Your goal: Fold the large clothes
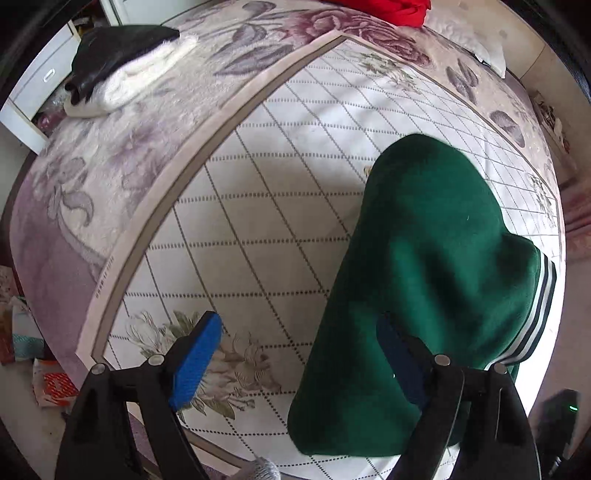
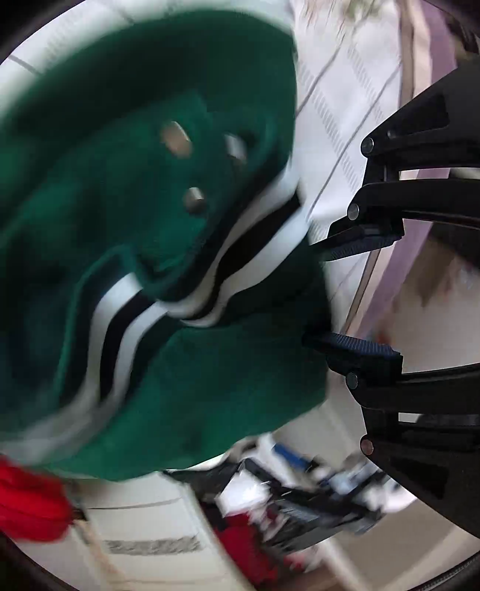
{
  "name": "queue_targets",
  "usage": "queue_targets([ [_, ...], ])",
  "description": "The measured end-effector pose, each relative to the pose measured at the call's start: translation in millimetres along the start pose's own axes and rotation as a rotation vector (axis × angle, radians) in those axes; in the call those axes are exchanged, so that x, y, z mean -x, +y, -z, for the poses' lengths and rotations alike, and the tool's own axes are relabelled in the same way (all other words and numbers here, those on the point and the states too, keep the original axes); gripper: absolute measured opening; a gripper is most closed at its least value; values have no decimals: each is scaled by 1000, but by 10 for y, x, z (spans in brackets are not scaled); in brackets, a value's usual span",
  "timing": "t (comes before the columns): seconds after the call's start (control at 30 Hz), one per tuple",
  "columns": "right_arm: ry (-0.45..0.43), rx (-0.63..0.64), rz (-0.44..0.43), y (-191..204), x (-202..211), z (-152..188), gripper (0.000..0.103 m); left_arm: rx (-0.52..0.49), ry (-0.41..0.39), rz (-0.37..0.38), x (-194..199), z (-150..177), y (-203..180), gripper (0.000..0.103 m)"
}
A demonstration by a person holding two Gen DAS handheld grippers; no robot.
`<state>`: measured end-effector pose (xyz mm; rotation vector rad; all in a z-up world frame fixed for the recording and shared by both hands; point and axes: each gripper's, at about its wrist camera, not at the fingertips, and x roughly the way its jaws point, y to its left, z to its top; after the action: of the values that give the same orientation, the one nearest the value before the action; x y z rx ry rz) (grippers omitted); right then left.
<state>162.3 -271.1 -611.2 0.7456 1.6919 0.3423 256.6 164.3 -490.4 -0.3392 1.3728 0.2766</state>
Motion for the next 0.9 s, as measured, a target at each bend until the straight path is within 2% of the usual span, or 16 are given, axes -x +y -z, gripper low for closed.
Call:
queue_targets([
  [0.07,-116,88,112,59,419,55,79,0,26,12,-92,77,-27,86],
  [0.1,-164,97,111,70,594,61,82,0,32,28,-136,107,-58,86],
  [0.2,-248,111,43,-70,973,-125,85,-23,44,39,-272,180,-222,86],
  [0.3,-276,159,46,317,688,-715,87,-66,29,17,-401,210,-356,86],
  [0.33,-265,167,66,587,455,-1017,87,-87,23,2,-439,213,-396,86],
  [0.37,-245,167,68,666,296,-1191,87,-100,18,-2,-463,207,-417,88],
  [0.43,-168,149,-27,605,31,-1532,87,-114,16,0,-497,196,-438,88],
  [0.47,-137,155,-63,635,-63,-1613,87,-115,17,7,-504,189,-435,89],
  [0.53,-129,207,-47,710,-147,-1631,87,-124,11,-4,-510,170,-424,89],
  [0.57,-135,223,-46,786,-163,-1629,81,-129,6,-14,-516,164,-421,89],
  [0.6,-146,208,-36,807,-165,-1629,68,-129,1,-25,-518,162,-413,89],
  [0.63,-146,169,-52,779,-171,-1628,30,-121,-2,-33,-515,157,-391,89],
  [0.67,-156,116,-79,748,-133,-1595,25,-108,4,-31,-506,151,-369,88],
  [0.73,-196,45,-129,788,93,-1438,21,-65,-12,-33,-378,142,-298,88],
  [0.8,-213,-16,-255,897,456,-1158,20,-48,-48,-37,-186,137,-241,88],
  [0.9,-271,1,-376,1110,1056,-758,20,9,-69,44,106,133,-163,88],
])
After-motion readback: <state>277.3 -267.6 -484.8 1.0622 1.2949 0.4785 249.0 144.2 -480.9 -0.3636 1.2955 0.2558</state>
